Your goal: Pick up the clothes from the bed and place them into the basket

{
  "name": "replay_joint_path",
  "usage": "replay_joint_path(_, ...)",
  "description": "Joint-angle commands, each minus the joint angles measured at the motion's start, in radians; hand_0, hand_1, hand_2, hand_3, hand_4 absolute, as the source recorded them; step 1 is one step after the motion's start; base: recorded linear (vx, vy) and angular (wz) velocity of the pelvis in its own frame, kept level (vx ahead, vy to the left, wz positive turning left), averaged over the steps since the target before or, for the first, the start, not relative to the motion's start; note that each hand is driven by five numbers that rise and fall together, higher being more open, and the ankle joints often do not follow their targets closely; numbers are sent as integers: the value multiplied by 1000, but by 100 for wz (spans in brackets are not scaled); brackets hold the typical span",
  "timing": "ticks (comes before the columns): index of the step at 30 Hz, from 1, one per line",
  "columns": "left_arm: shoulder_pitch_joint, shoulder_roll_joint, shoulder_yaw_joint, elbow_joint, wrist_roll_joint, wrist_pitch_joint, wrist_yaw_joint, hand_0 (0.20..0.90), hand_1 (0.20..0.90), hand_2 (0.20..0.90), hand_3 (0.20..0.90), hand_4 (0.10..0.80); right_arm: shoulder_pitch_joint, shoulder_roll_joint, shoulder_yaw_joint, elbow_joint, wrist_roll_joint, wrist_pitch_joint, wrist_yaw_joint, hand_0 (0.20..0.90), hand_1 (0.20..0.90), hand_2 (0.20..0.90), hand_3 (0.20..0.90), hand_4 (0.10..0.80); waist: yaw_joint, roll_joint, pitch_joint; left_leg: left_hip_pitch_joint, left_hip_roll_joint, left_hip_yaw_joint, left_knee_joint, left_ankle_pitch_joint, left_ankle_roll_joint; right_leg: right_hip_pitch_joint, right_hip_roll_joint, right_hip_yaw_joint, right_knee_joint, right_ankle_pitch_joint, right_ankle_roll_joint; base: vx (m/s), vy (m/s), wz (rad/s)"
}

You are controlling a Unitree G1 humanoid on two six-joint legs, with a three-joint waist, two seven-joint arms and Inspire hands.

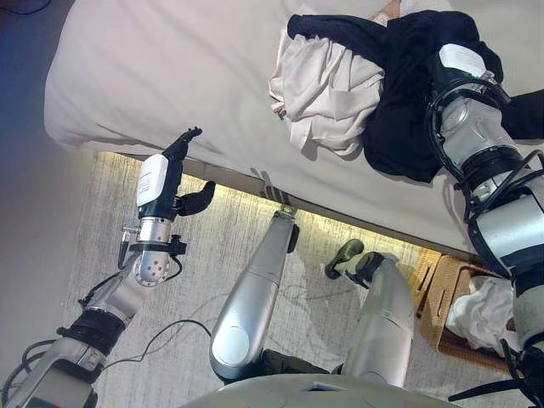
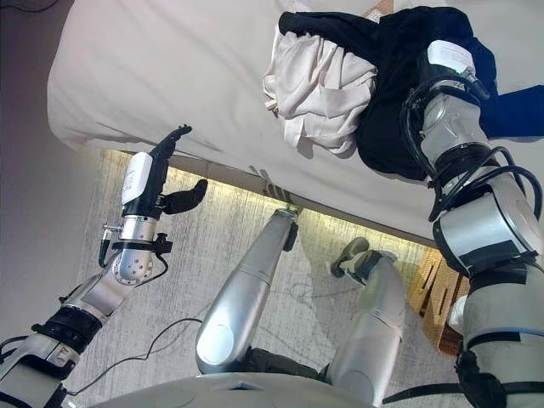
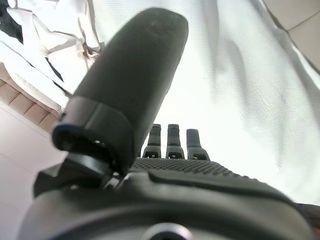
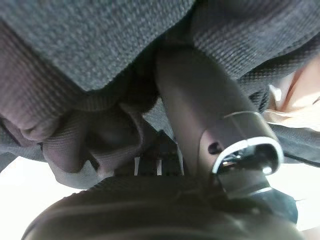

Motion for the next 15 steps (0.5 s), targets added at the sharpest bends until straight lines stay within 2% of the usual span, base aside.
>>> replay_joint_path(1,16,28,53,-92,-22,-46,55,900,900,900,900,800,71,-44,31,-12,29,-11,-16,300,300,300,200,100,-7,35,-40,99,-22,67,197,-221,83,84,77,-35,-30,95,-8,26,7,-7)
replay_joint_path(8,30,43,75,-89,-28,-37,9,900,900,900,900,800,116,-72,-24,-66,47,-23,-22,300,300,300,200,100,-24,0,-40,289,5,67,106,-216,71,275,72,-33,-127,113,1,65,2,-11)
replay_joint_path(9,30,43,79,-89,-21,-40,8,900,900,900,900,800,127,-79,-36,-80,50,-25,-23,300,300,300,200,100,-29,-6,-40,316,14,74,67,-180,72,304,69,-45,-168,146,-10,11,-4,-19)
replay_joint_path(12,33,43,82,-87,-15,-39,2,900,900,900,900,800,146,-90,-51,-99,58,-28,-30,300,300,300,200,100,-38,-14,-46,381,30,79,19,-166,63,376,74,-48,-222,158,-9,62,-14,-12)
replay_joint_path(15,42,36,86,-74,-7,-30,-14,900,900,900,900,800,179,-112,-83,-137,76,-32,-46,300,300,300,200,100,-56,-29,-92,464,56,86,-77,-137,46,462,88,-43,-331,186,-1,116,-13,-18)
